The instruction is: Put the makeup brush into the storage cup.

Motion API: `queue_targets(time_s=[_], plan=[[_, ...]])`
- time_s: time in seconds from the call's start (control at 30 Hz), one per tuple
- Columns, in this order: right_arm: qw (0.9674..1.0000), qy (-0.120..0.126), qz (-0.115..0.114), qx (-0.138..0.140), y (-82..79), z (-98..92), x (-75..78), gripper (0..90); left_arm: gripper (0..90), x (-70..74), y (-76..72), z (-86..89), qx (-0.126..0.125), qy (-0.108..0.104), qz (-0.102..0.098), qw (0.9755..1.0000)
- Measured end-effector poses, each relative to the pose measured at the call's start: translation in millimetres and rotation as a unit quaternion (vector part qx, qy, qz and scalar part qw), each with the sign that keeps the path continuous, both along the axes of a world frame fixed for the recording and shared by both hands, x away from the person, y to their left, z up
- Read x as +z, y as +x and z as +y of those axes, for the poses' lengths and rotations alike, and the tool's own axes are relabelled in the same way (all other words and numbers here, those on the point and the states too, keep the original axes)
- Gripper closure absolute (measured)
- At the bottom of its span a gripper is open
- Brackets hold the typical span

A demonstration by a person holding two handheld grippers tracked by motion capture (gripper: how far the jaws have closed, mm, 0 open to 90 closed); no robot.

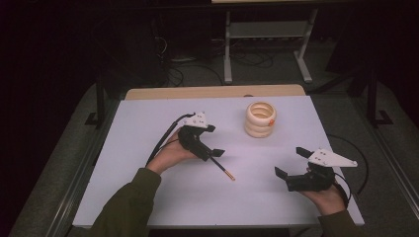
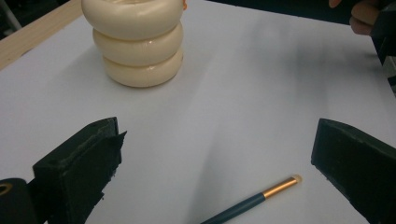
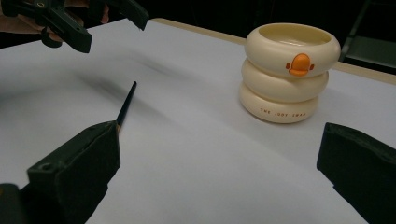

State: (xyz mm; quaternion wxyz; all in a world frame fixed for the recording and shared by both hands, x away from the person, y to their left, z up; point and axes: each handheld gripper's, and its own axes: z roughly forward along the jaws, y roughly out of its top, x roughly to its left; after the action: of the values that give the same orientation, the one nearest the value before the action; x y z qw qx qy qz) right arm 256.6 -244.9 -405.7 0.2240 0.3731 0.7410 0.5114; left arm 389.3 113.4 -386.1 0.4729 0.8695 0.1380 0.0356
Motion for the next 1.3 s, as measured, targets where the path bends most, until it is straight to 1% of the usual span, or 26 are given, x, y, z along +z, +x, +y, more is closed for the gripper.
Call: queue_targets(time_s=[0.07,0.13,0.23,0.37,0.5,0.57,0.67,0.77,0.83,0.87,0.9,0.97,1.03,1.07,1.1,1.13,1.17,1.2,1.23,1.27,1.3], plan=[[1.0000,0.000,0.000,0.000,0.0,0.1,0.0,0.0,1.4,0.2,0.3,-1.4,-0.001,0.003,0.003,1.0000],[1.0000,-0.001,0.001,0.000,0.1,0.0,0.0,0.0,1.4,1.0,1.2,-2.8,-0.006,0.010,0.003,0.9999],[1.0000,-0.001,0.000,0.000,0.2,0.0,0.0,0.0,1.4,2.7,1.7,-5.3,-0.014,0.029,0.002,0.9995],[1.0000,0.001,0.001,0.000,0.0,0.0,0.0,0.0,1.5,3.1,1.0,-9.6,-0.022,0.042,0.006,0.9988],[1.0000,0.000,0.001,0.000,0.0,0.0,0.0,0.0,1.5,2.4,0.8,-13.7,-0.035,0.064,0.009,0.9973],[1.0000,0.000,0.001,0.000,0.1,0.1,0.0,0.0,1.5,2.4,1.0,-15.4,-0.039,0.070,0.010,0.9967],[1.0000,0.001,0.004,0.000,-0.1,0.5,0.0,0.0,1.5,2.5,1.7,-18.7,-0.051,0.089,0.007,0.9947],[1.0000,0.001,0.002,0.001,0.0,0.4,0.0,0.0,1.6,2.2,2.3,-21.9,-0.057,0.101,0.004,0.9933],[1.0000,0.000,0.001,0.001,0.1,0.2,0.0,0.0,7.4,2.0,2.3,-23.5,-0.062,0.105,0.004,0.9926],[1.0000,0.001,0.001,0.001,0.1,0.2,0.0,0.0,7.4,2.2,3.0,-24.1,-0.065,0.111,0.002,0.9917],[1.0000,0.001,0.001,0.001,0.1,0.2,-0.1,0.0,7.4,1.7,3.0,-25.2,-0.066,0.111,0.003,0.9916],[1.0000,0.001,0.001,0.001,0.1,0.1,-0.1,0.0,7.4,1.8,4.1,-26.4,-0.072,0.121,0.002,0.9900],[1.0000,0.001,0.004,0.001,-0.3,0.3,-0.1,0.0,7.6,1.3,4.1,-27.8,-0.075,0.129,0.003,0.9888],[1.0000,0.001,0.004,0.000,-0.3,0.3,-0.1,0.0,7.7,1.4,4.2,-28.4,-0.078,0.135,0.004,0.9877],[1.0000,0.002,0.004,0.000,-0.2,0.2,-0.2,0.0,7.8,1.0,4.0,-29.0,-0.079,0.138,0.006,0.9873],[1.0000,0.001,0.004,0.000,-0.2,0.2,-0.1,0.0,9.4,0.9,3.6,-29.6,-0.081,0.140,0.009,0.9868],[1.0000,0.001,0.002,0.001,0.0,0.1,-0.1,0.0,12.2,1.1,4.0,-30.1,-0.088,0.144,0.007,0.9856],[1.0000,0.001,0.001,0.001,0.1,0.1,-0.1,0.0,13.3,0.4,3.5,-30.9,-0.087,0.145,0.009,0.9855],[1.0000,0.001,0.004,0.001,-0.3,0.3,-0.1,0.0,13.4,-0.1,3.9,-31.4,-0.092,0.151,0.010,0.9842],[1.0000,0.001,0.004,0.001,-0.3,0.4,-0.1,0.0,13.7,-1.3,3.5,-32.2,-0.092,0.152,0.012,0.9840],[1.0000,0.001,0.005,0.001,-0.4,0.4,-0.1,0.0,13.9,-2.3,3.2,-32.8,-0.092,0.158,0.014,0.9830]])
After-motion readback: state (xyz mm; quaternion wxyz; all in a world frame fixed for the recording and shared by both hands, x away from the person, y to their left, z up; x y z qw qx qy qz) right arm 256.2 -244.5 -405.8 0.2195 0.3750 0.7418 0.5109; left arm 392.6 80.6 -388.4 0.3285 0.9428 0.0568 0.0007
